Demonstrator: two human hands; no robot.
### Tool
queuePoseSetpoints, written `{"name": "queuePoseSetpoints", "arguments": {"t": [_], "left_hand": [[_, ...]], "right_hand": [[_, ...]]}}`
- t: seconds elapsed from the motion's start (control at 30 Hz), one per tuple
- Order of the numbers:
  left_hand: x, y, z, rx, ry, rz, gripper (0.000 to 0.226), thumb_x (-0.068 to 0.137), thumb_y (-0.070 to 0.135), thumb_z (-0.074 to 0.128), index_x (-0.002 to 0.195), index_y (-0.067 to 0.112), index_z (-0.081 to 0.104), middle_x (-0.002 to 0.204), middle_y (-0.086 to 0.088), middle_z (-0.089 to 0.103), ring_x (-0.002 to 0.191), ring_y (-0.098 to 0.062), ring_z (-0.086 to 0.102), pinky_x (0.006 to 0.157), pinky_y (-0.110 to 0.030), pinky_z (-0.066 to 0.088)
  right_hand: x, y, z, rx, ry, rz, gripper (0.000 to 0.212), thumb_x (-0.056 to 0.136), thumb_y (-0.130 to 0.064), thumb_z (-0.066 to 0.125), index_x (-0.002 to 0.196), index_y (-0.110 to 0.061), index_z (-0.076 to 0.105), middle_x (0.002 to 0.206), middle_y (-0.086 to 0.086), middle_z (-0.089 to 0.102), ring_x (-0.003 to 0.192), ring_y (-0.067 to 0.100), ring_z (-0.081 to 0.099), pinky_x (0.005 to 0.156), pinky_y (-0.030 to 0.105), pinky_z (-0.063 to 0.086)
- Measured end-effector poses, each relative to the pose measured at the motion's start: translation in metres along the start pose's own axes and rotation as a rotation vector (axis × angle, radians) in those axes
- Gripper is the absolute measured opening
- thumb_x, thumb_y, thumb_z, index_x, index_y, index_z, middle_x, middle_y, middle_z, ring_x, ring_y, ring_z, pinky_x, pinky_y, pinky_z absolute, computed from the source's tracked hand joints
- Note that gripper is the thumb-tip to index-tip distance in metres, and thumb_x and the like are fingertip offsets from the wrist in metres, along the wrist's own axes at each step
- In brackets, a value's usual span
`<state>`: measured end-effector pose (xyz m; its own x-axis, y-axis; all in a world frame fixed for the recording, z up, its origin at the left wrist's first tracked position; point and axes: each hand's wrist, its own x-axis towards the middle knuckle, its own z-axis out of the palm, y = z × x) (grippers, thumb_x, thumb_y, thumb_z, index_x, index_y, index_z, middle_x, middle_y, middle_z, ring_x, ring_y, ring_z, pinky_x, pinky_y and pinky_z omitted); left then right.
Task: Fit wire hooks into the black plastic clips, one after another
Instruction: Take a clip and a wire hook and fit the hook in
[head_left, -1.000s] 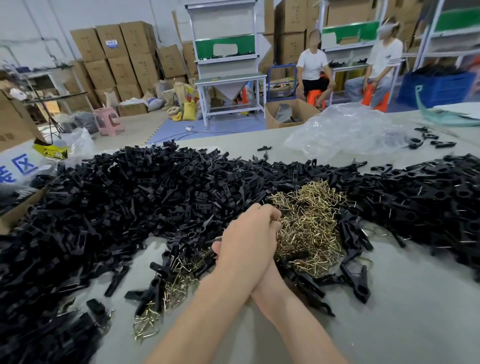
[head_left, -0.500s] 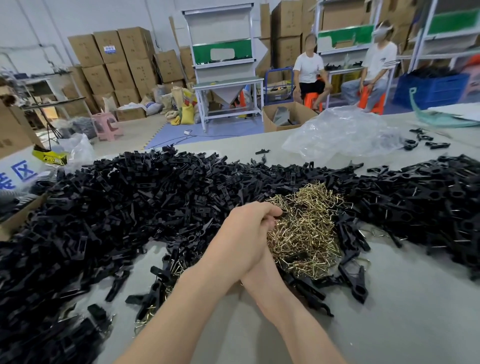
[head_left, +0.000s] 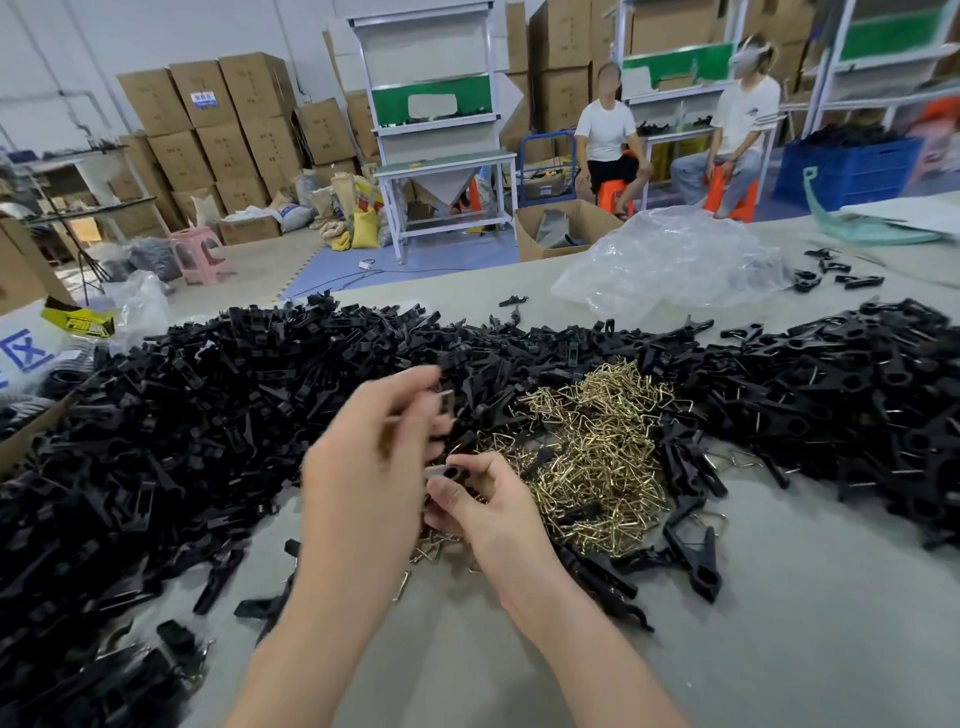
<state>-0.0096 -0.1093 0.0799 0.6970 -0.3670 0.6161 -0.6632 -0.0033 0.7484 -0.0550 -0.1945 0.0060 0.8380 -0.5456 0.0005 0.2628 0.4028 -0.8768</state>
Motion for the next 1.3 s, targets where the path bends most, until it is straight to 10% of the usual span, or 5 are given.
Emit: {"name": "queuePoseSetpoints", "arguments": {"t": [0.23,0.4,0.97,1.3], "left_hand": [[-0.041,-0.058,-0.032,-0.051,0.169,-0.360,0.022,0.096,0.027,0.065,0.096,0.047,0.074,0.078,0.018,0.071,0.064,0.005,0.058,0.062,-0.009,0.046],[-0.042,-0.065,-0.026,-0.411,0.176,-0.617,0.012,0.095,0.017,0.065,0.095,0.020,0.077,0.083,0.000,0.077,0.076,-0.008,0.072,0.071,-0.016,0.057],[-0.046,-0.058,-0.018,-0.316,0.169,-0.673,0.014,0.092,0.036,0.066,0.088,0.025,0.073,0.081,0.005,0.074,0.075,-0.013,0.066,0.078,-0.038,0.054],[-0.038,-0.047,-0.025,-0.847,-0.105,-0.821,0.013,0.083,0.021,0.065,0.083,0.012,0.075,0.086,-0.011,0.072,0.067,-0.018,0.066,0.059,-0.031,0.058]], "right_hand": [[-0.002,-0.002,-0.006,-0.058,0.048,-0.028,0.021,0.093,0.004,0.065,0.111,-0.005,0.059,0.112,0.009,0.070,0.089,0.012,0.071,0.076,0.022,0.058],[-0.005,-0.004,-0.007,-0.184,-0.036,-0.055,0.024,0.092,-0.003,0.070,0.110,-0.012,0.058,0.112,-0.011,0.076,0.098,0.012,0.074,0.074,0.016,0.055],[-0.005,-0.001,-0.006,-0.167,-0.247,-0.080,0.030,0.088,0.000,0.073,0.108,-0.007,0.051,0.123,-0.001,0.073,0.112,0.020,0.070,0.088,0.023,0.054],[-0.006,-0.005,-0.006,-0.082,-0.188,-0.075,0.027,0.083,-0.017,0.072,0.107,-0.013,0.061,0.116,0.002,0.075,0.093,0.014,0.074,0.065,0.014,0.054]]}}
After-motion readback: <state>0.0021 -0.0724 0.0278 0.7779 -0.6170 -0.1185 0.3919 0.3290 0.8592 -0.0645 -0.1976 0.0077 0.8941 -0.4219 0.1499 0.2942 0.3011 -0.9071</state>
